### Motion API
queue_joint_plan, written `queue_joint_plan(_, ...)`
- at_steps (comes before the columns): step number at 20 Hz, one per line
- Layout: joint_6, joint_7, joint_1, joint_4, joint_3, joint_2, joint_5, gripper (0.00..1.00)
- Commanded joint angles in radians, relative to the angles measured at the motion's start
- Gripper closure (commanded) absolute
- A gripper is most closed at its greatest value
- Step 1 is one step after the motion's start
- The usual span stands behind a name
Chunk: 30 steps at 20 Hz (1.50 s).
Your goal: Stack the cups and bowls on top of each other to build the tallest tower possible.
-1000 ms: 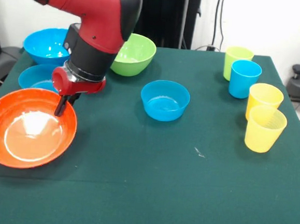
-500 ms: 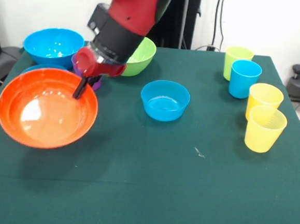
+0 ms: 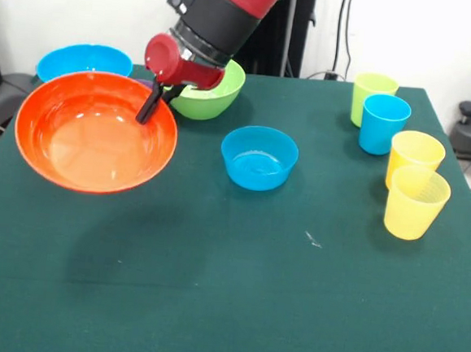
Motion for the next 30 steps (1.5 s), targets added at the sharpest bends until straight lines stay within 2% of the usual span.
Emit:
queue_joint_plan(1, -0.109, 0.174, -0.009, 0.095, 0.042, -0.042, 0.043, 1.0)
queue_joint_plan(5, -0.157, 0.21, -0.031, 0.127, 0.067, -0.047, 0.071, 1.0)
queue_joint_plan(10, -0.163, 0.173, -0.092, 0.184, 0.157, -0.077, 0.146, 1.0)
queue_joint_plan(15, -0.208, 0.235, -0.043, 0.191, 0.14, -0.047, 0.194, 1.0)
queue_joint_plan(20, -0.252, 0.3, 0.063, 0.137, 0.042, 0.025, 0.202, 1.0)
queue_joint_plan(25, -0.324, 0.394, 0.204, 0.082, -0.137, 0.105, 0.185, 1.0)
queue_joint_plan(27, -0.343, 0.413, 0.235, 0.074, -0.183, 0.127, 0.186, 1.0)
queue_joint_plan(30, -0.347, 0.417, 0.247, 0.073, -0.206, 0.131, 0.189, 1.0)
